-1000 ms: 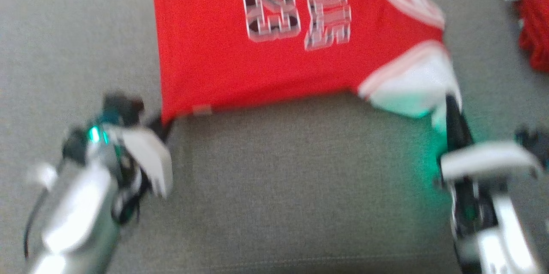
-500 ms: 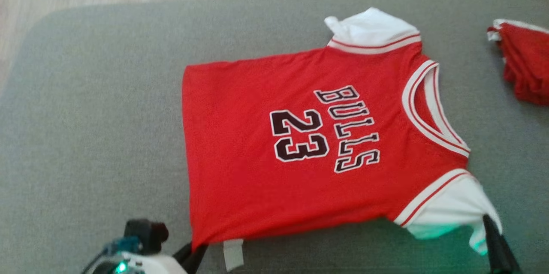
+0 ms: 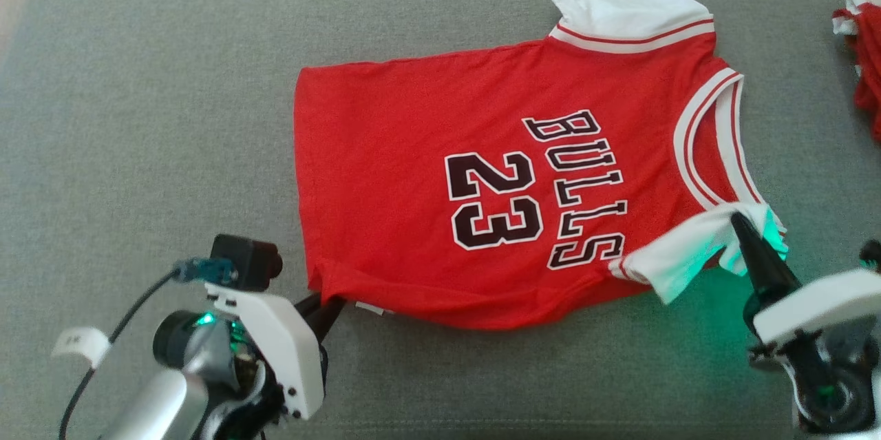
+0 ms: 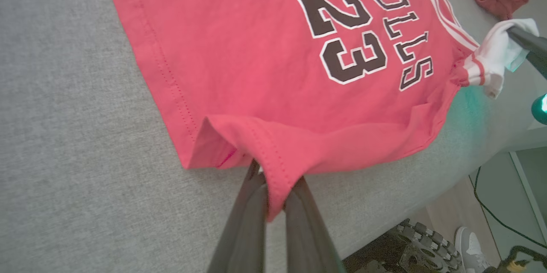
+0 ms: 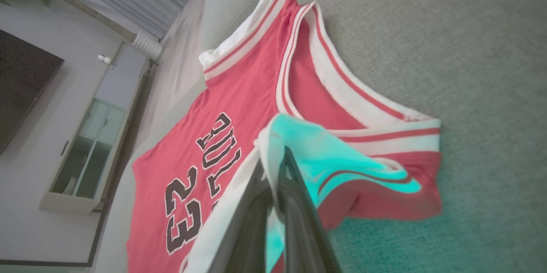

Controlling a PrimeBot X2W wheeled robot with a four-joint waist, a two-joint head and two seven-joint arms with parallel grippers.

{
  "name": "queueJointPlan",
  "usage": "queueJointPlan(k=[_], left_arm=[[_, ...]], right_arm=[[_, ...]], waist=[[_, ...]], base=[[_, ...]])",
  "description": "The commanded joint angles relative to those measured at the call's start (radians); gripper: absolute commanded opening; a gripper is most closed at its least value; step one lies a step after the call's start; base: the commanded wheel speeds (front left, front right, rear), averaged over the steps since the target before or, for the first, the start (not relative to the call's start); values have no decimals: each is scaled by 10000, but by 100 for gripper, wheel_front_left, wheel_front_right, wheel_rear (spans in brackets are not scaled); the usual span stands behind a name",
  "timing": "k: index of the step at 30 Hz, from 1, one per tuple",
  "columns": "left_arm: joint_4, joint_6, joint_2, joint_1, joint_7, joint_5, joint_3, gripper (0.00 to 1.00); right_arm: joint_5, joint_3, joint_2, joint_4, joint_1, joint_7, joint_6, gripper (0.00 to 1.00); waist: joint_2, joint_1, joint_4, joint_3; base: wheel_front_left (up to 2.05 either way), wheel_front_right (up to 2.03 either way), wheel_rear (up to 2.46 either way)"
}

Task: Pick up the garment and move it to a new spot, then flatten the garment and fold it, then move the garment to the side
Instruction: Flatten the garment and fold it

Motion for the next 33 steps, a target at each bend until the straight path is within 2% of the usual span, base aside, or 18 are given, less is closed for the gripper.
queueJointPlan(k=[1, 11, 18, 19, 20, 21, 22, 27, 30, 33], left_arm=[[-154, -80, 113, -675, 98, -103, 447, 0], [950, -447, 184, -2023, 1014, -444, 418, 0], [1774, -559, 296, -2790, 1750, -525, 306, 0], [1917, -543, 289, -2934, 1763, -515, 340, 7], [2060, -535, 269, -3071, 1771, -514, 367, 35], [2195, -533, 257, -3200, 1786, -505, 381, 80], [2326, -503, 255, -3317, 1807, -461, 381, 100], [2635, -474, 285, -3429, 1707, -448, 446, 100], [2530, -160, 430, -3145, 1191, -324, 763, 100], [1935, -48, 485, -2479, 933, -476, 885, 100]], right_arm=[[-250, 89, -120, -229, -607, 283, 67, 0], [-2334, 236, -120, 307, -2674, 2661, 67, 0], [-3166, 1, -120, 768, -3679, 3161, 67, 0], [-3303, -46, -120, 859, -3821, 3147, 67, 29], [-3406, -54, -120, 946, -3940, 3124, 67, 57], [-3487, -75, -120, 1031, -4038, 3077, 67, 97], [-3584, -104, -120, 1104, -4121, 2995, 67, 100], [-3502, 110, -120, 1130, -4240, 2504, 67, 100], [-3748, 363, -125, 495, -3942, 2158, 67, 100], [-4041, 811, -257, -415, -3262, 2225, 67, 100]], waist=[[0, 0, -9, 29], [0, 0, -7, 239], [0, 0, 23, 445], [0, 0, 22, 474], [0, 0, 19, 495], [0, 0, 12, 511], [0, 0, 5, 521], [0, 0, -153, 438], [0, 0, -279, 318], [0, 0, -411, 270]], base=[[0, 0, 0], [0, 0, 0], [0, 0, 0], [0, 0, 0], [0, 0, 0], [0, 0, 0], [0, 0, 0], [0, 0, 0], [0, 0, 0], [0, 0, 0]])
